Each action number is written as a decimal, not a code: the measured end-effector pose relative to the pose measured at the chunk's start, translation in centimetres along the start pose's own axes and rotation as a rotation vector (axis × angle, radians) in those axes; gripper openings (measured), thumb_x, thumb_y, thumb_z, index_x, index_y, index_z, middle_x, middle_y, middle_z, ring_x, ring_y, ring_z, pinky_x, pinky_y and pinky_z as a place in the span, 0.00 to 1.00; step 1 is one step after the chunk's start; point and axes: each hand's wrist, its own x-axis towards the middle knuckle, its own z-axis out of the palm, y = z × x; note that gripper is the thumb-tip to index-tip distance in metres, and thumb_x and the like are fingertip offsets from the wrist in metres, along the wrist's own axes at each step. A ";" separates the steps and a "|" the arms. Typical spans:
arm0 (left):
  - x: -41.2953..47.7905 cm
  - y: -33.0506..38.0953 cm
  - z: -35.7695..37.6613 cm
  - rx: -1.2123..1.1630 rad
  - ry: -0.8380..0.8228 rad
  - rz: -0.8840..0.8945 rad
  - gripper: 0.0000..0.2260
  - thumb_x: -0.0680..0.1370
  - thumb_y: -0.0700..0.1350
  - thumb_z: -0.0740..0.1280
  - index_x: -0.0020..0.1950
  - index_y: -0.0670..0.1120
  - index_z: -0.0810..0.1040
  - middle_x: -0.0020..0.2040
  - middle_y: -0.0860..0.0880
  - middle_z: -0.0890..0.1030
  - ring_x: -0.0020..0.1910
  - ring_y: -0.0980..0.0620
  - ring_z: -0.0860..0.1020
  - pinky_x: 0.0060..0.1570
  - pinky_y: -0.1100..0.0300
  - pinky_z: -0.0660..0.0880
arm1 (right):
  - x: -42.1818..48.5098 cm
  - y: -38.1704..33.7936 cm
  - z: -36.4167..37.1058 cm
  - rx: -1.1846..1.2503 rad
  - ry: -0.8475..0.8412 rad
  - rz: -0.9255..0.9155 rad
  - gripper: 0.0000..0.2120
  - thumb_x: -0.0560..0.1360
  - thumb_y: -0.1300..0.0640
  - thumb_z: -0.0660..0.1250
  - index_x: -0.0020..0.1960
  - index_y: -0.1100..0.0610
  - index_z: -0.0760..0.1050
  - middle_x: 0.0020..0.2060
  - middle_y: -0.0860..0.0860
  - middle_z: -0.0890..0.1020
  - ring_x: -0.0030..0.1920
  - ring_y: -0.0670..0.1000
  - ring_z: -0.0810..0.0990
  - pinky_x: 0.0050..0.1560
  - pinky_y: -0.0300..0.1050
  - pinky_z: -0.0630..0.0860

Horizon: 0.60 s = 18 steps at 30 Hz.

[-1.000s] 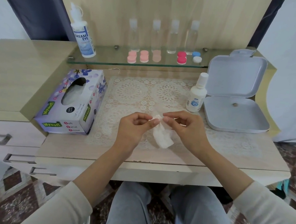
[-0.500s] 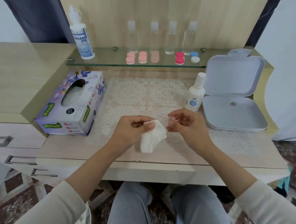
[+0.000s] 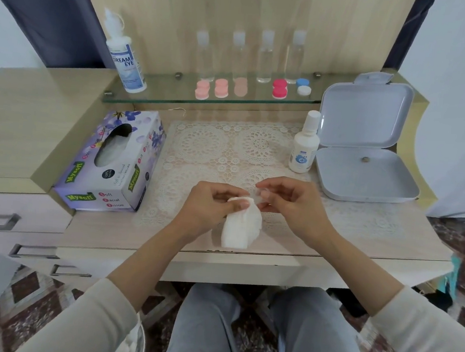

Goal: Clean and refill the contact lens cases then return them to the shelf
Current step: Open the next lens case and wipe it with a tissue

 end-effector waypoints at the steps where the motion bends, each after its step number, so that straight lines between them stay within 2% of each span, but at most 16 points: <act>1: -0.1 0.0 0.2 0.001 0.019 0.007 0.07 0.70 0.38 0.73 0.40 0.50 0.82 0.39 0.53 0.82 0.38 0.61 0.80 0.42 0.68 0.76 | -0.1 0.0 0.0 0.006 0.004 0.000 0.10 0.72 0.71 0.65 0.43 0.57 0.79 0.38 0.58 0.81 0.34 0.47 0.82 0.39 0.39 0.80; 3: -0.2 0.1 0.4 0.005 0.054 0.018 0.06 0.70 0.38 0.72 0.39 0.49 0.82 0.38 0.53 0.83 0.37 0.61 0.80 0.41 0.68 0.76 | -0.1 -0.1 0.1 0.014 0.018 0.004 0.10 0.72 0.70 0.65 0.43 0.57 0.79 0.39 0.58 0.81 0.35 0.47 0.82 0.39 0.39 0.80; 6: -0.2 0.2 0.2 -0.006 0.024 0.020 0.08 0.72 0.36 0.70 0.42 0.49 0.81 0.40 0.53 0.82 0.38 0.62 0.80 0.42 0.69 0.76 | -0.2 -0.2 0.0 0.028 0.028 0.024 0.09 0.72 0.70 0.66 0.44 0.58 0.79 0.40 0.58 0.82 0.34 0.47 0.82 0.39 0.39 0.80; 9: -0.4 0.1 0.1 -0.034 0.000 0.008 0.10 0.70 0.34 0.71 0.42 0.50 0.81 0.42 0.53 0.82 0.39 0.63 0.80 0.44 0.69 0.76 | -0.2 -0.2 0.1 0.030 0.040 0.056 0.08 0.72 0.69 0.66 0.45 0.58 0.79 0.41 0.58 0.82 0.33 0.49 0.82 0.39 0.39 0.80; 14: -0.5 0.2 0.6 0.010 0.144 -0.007 0.07 0.65 0.41 0.76 0.41 0.47 0.82 0.40 0.49 0.84 0.40 0.55 0.81 0.42 0.64 0.78 | -0.1 -0.4 0.6 0.027 0.061 0.057 0.08 0.73 0.69 0.66 0.44 0.57 0.79 0.39 0.56 0.83 0.34 0.47 0.82 0.38 0.38 0.80; 18: -0.4 0.4 0.5 -0.001 0.168 0.015 0.02 0.68 0.42 0.74 0.39 0.47 0.83 0.38 0.50 0.84 0.38 0.56 0.81 0.41 0.63 0.78 | -0.1 -0.7 0.8 0.012 0.063 0.052 0.07 0.73 0.68 0.66 0.45 0.58 0.79 0.38 0.54 0.82 0.33 0.43 0.81 0.36 0.35 0.78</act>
